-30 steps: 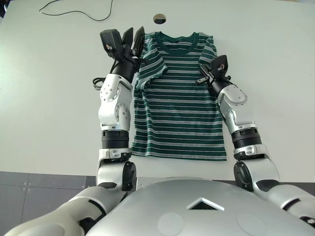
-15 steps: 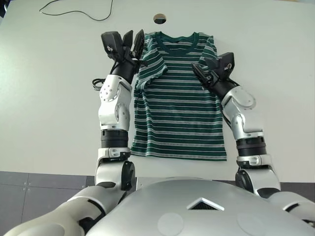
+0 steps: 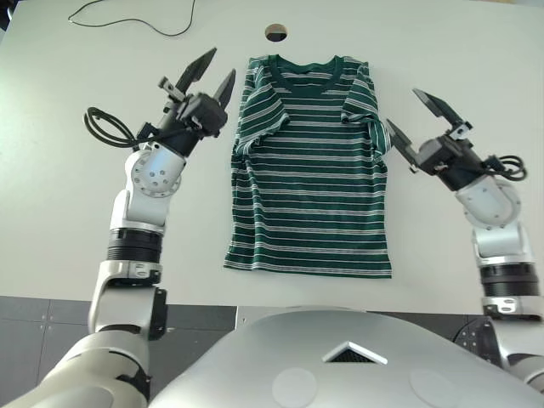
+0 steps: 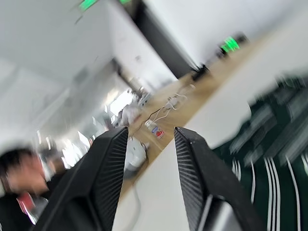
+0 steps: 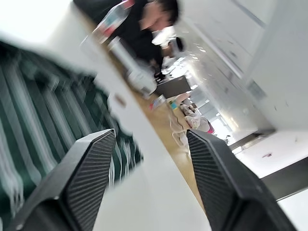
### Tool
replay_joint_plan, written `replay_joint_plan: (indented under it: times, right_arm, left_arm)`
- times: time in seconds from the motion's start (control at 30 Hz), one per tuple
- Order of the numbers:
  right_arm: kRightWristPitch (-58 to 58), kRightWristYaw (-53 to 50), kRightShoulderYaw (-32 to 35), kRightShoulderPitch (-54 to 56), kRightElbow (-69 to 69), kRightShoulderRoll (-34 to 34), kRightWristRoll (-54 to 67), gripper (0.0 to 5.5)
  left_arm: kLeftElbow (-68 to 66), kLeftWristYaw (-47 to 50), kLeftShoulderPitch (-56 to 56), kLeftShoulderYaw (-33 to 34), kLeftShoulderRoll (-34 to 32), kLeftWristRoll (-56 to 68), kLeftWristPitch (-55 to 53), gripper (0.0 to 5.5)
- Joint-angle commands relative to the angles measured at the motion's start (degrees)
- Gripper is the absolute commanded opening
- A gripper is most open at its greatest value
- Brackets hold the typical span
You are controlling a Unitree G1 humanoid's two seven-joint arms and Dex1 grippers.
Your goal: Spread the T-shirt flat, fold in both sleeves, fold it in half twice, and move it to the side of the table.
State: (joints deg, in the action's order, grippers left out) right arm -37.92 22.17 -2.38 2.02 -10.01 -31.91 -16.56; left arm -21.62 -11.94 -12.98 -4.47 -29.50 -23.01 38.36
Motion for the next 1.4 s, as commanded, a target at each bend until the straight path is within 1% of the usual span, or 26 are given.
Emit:
replay_joint_plan:
  times: [0.03, 0.07, 0.13, 0.2, 0.23, 0.27, 0.33, 0.4, 0.5, 0.67, 0.77, 0.83, 1.13, 1.4]
  right_arm:
    - [-6.33, 2.6, 1.16, -1.12, -2.72, -6.92, 1.82, 3.4]
    - [-7.28, 3.98, 1.15, -1.72, -2.64, -8.76, 2.97, 3.52]
    - [-6.3, 10.49, -0.05, -4.39, -0.75, -13.3, 8.34, 3.52]
    - [-3.13, 17.87, -1.38, -7.99, 2.31, -17.25, 15.72, 3.52]
    - [-0.26, 22.28, -1.64, -10.87, 5.13, -19.87, 21.04, 3.52]
    - [2.02, 26.43, -1.65, -13.89, 7.98, -22.72, 25.57, 3.52]
    - [5.4, 31.5, -1.16, -16.84, 11.35, -25.6, 30.48, 3.52]
    - [6.31, 33.24, -1.58, -16.5, 11.92, -26.71, 27.71, 3.52]
    - [6.97, 33.98, -2.31, -15.86, 12.66, -27.25, 22.2, 3.52]
    - [5.82, 32.6, -3.43, -17.01, 14.57, -28.28, 9.98, 3.52]
    - [4.42, 30.93, -5.0, -17.75, 15.21, -27.86, 2.48, 3.52]
    - [3.8, 30.25, -5.63, -18.16, 15.65, -27.86, -0.08, 3.52]
    - [5.09, 30.22, -9.08, -21.29, 25.13, -26.61, 0.85, 3.52]
    - [4.67, 28.94, -13.93, -17.44, 22.65, -24.1, -1.73, 3.52]
  left_arm:
    - [-3.33, -1.49, -0.8, -2.45, -5.92, -1.68, 9.6, 2.4]
    - [-3.86, -1.51, -0.92, -2.53, -7.37, -1.83, 11.46, 2.5]
    - [-4.88, -3.04, -0.51, -3.42, -11.29, -2.91, 14.38, 2.5]
    - [-5.23, -9.58, 1.14, -5.44, -14.21, 1.21, 14.15, 2.5]
    - [-4.32, -16.09, 3.1, -7.31, -16.46, 5.9, 12.53, 2.5]
    - [-1.07, -24.82, 6.09, -9.27, -19.43, 14.13, 8.64, 2.5]
    - [4.24, -36.41, 9.68, -11.0, -23.45, 25.77, 2.95, 2.5]
    - [7.1, -43.65, 10.83, -10.78, -26.21, 31.52, -0.94, 2.5]
    - [7.64, -48.93, 10.29, -10.18, -27.87, 32.56, -3.34, 2.5]
    - [9.75, -53.57, 11.41, -9.85, -29.44, 31.17, -4.77, 2.5]
    - [10.24, -54.59, 12.14, -10.88, -29.28, 28.4, -4.51, 2.5]
    - [10.38, -54.89, 12.69, -10.95, -28.93, 27.5, -4.38, 2.5]
    - [12.65, -54.53, 15.31, -13.2, -26.58, 24.11, -4.25, 2.5]
    - [17.01, -54.04, 17.36, -15.91, -23.03, 23.96, -4.48, 2.5]
